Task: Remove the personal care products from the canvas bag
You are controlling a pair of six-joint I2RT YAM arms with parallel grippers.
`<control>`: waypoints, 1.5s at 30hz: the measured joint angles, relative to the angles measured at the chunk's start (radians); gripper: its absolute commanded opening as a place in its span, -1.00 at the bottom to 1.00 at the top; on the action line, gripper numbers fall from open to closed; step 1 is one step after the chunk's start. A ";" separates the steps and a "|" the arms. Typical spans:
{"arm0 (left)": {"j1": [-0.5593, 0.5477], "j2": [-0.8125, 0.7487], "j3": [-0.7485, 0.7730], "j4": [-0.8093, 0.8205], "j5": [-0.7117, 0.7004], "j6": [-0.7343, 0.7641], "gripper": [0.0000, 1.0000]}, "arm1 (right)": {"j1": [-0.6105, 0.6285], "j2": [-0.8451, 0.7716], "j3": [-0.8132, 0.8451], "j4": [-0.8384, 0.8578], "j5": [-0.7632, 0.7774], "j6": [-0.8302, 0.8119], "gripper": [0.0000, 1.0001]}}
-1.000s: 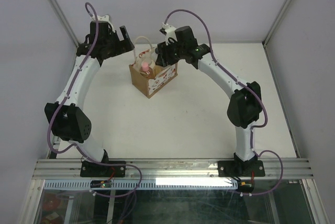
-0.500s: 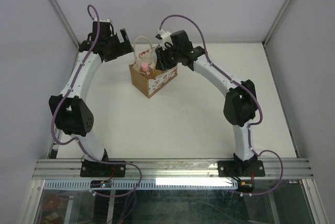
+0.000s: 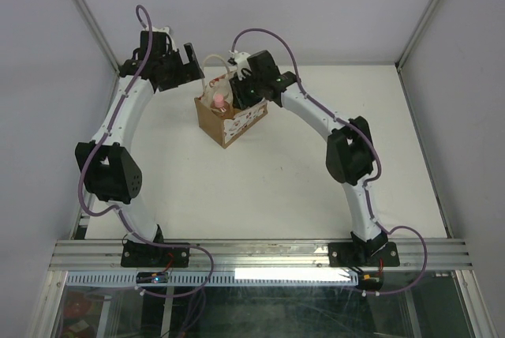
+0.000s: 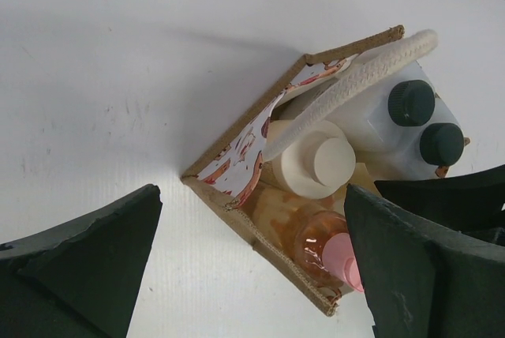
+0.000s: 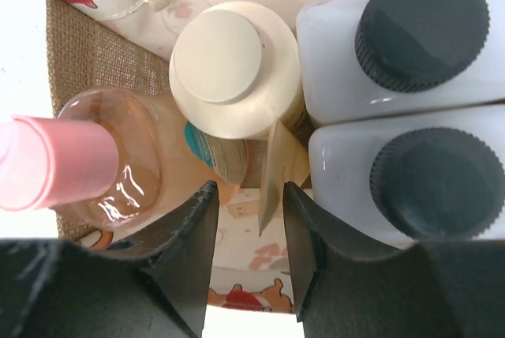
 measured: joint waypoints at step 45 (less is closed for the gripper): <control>0.028 0.075 0.034 -0.012 0.063 0.013 0.98 | 0.002 -0.037 0.098 -0.036 0.105 -0.020 -1.00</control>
